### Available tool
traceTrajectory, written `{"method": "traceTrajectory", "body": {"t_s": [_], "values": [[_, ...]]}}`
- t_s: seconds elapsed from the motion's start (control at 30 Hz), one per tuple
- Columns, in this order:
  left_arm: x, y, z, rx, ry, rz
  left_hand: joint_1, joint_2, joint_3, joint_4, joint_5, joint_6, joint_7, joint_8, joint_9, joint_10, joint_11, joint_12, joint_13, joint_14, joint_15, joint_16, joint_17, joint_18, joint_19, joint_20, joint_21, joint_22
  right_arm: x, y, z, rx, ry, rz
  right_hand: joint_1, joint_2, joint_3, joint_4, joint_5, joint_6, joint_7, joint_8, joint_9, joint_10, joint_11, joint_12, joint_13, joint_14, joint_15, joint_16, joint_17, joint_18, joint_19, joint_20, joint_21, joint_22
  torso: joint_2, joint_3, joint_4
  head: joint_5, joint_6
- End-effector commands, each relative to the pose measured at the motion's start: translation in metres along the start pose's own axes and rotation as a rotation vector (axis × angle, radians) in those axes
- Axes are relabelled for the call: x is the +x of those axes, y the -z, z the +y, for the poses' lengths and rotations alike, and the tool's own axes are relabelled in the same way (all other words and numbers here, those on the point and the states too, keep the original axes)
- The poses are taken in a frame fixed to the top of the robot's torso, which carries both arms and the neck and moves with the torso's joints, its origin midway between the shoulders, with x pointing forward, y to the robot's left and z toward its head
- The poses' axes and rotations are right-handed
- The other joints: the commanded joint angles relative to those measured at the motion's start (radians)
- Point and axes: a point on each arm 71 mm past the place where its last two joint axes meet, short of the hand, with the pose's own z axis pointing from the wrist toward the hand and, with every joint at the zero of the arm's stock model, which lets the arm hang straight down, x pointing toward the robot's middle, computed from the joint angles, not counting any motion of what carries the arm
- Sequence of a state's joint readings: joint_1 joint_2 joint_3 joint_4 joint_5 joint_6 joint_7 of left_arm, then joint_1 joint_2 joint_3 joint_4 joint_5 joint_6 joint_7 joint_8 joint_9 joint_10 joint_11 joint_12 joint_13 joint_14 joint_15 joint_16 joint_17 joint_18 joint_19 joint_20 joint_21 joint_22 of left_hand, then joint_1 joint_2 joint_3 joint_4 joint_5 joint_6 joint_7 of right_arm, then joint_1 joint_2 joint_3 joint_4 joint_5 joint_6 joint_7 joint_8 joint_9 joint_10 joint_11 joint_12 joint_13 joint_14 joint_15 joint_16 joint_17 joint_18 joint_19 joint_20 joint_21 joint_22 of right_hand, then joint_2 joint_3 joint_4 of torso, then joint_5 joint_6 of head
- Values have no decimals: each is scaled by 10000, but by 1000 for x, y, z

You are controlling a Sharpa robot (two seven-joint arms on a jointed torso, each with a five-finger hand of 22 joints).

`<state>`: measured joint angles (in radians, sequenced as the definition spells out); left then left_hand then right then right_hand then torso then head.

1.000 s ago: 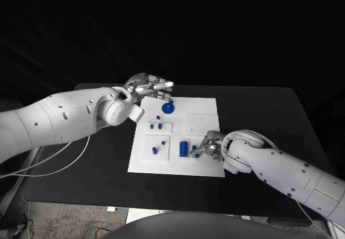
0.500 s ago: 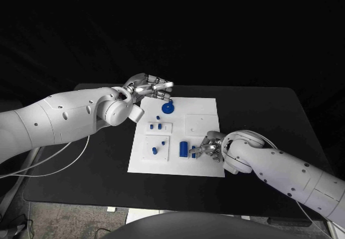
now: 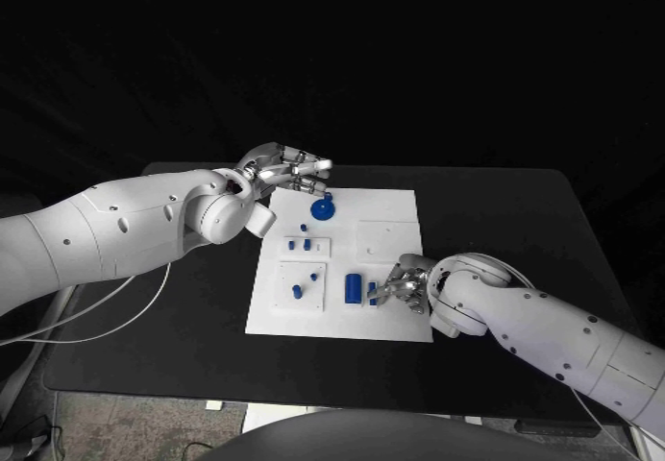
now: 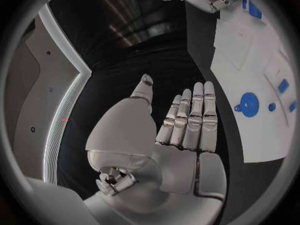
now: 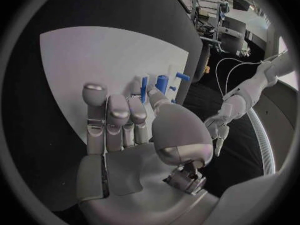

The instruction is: Assemble the parts on the task board

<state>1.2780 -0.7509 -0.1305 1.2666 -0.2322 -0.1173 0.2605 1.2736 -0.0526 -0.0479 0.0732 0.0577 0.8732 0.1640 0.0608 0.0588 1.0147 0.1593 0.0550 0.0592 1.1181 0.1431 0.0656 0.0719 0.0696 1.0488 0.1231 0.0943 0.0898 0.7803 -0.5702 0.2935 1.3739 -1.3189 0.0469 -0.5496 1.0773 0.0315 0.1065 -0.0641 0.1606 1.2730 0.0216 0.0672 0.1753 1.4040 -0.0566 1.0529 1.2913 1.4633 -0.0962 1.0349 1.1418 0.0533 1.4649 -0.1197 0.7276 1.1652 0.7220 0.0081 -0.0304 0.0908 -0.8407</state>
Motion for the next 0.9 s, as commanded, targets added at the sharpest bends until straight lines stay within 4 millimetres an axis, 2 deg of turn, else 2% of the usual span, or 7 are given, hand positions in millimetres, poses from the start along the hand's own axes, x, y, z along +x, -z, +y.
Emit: {"method": "traceTrajectory", "body": {"t_s": [0.03,0.37,0.43,0.5,0.73,0.83,0.9], "values": [[2,0,-1,63,9,136,56,40,31,-10,24,-40,31,-15,-14,-52,-16,36,-4,12,-37,-47,14,81,19,23,49,-8,-2,0,-2,-154,-189,-175,-193,-85,-54,-6,3,-79,1,-41,-35,-20,20,-47,-17,-24,-66,-55,-3,152,515,-61,-57,-20,-8,1,-4,-8,32],[-7,-1,-3,536,157,-625,112,126,17,-122,70,289,-9,5,-1,127,-57,35,-5,42,-50,-48,14,58,-15,16,33,-18,-24,11,-19,-1487,-1890,-1137,-173,-506,-632,764,-204,-1384,452,-38,-412,-154,285,-39,-14,-66,71,-109,-16,408,489,79,-132,-52,-93,8,-61,-122,254],[-11,-1,-3,660,342,-957,159,260,-50,-291,152,561,-35,10,7,266,-86,33,-5,95,-71,-50,12,29,-23,-3,26,-22,-36,13,-22,-2038,-2448,-1617,-9,-543,-690,678,635,-1439,475,-34,-461,-432,312,-687,-391,-217,104,-654,-390,463,362,133,-845,-408,-164,-6,-88,-130,331],[-14,-2,-3,785,424,-1221,261,399,-126,-465,328,807,-59,20,15,404,-105,32,-6,127,-86,-47,6,7,-24,-19,23,-24,-51,14,-26,-2630,-2998,-2012,117,-419,-1033,480,1093,-1396,477,-45,-520,-687,306,-1689,-1158,-317,111,-1925,-1301,512,242,149,-2659,-1498,-249,-8,-126,-142,397],[-35,-7,0,1014,671,-2169,492,864,-461,-922,531,1239,-155,33,32,578,-185,37,-5,186,-148,-47,-5,-80,-71,-60,-26,-49,-112,11,-53,-3885,-5153,-3080,653,186,-1458,-546,1152,-1528,598,-39,-777,-1649,475,-4866,-4738,-890,375,-4643,-3452,361,35,415,-5394,-4325,-605,-69,-211,-199,630],[-42,-10,2,1047,763,-2429,554,954,-493,-963,539,1300,-176,31,32,624,-202,35,-6,259,-171,-47,-3,-102,-72,-80,-33,-52,-132,7,-66,-4012,-5745,-3417,773,324,-1511,-864,971,-1839,719,4,-1019,-1559,755,-6517,-7044,-1038,665,-6453,-4910,381,-470,780,-6635,-5937,-772,-89,-232,-194,724],[-47,-12,2,1071,788,-2599,558,964,-502,-966,539,1303,-182,31,32,626,-205,36,-6,259,-173,-47,-5,-106,-73,-82,-34,-53,-144,5,-75,-4093,-6282,-3611,720,428,-1465,-940,1011,-2095,955,-55,-1088,-2206,1102,-8124,-8683,-1830,1146,-7910,-5953,278,-1806,1198,-6633,-7034,-896,-112,-262,-177,811]]}}
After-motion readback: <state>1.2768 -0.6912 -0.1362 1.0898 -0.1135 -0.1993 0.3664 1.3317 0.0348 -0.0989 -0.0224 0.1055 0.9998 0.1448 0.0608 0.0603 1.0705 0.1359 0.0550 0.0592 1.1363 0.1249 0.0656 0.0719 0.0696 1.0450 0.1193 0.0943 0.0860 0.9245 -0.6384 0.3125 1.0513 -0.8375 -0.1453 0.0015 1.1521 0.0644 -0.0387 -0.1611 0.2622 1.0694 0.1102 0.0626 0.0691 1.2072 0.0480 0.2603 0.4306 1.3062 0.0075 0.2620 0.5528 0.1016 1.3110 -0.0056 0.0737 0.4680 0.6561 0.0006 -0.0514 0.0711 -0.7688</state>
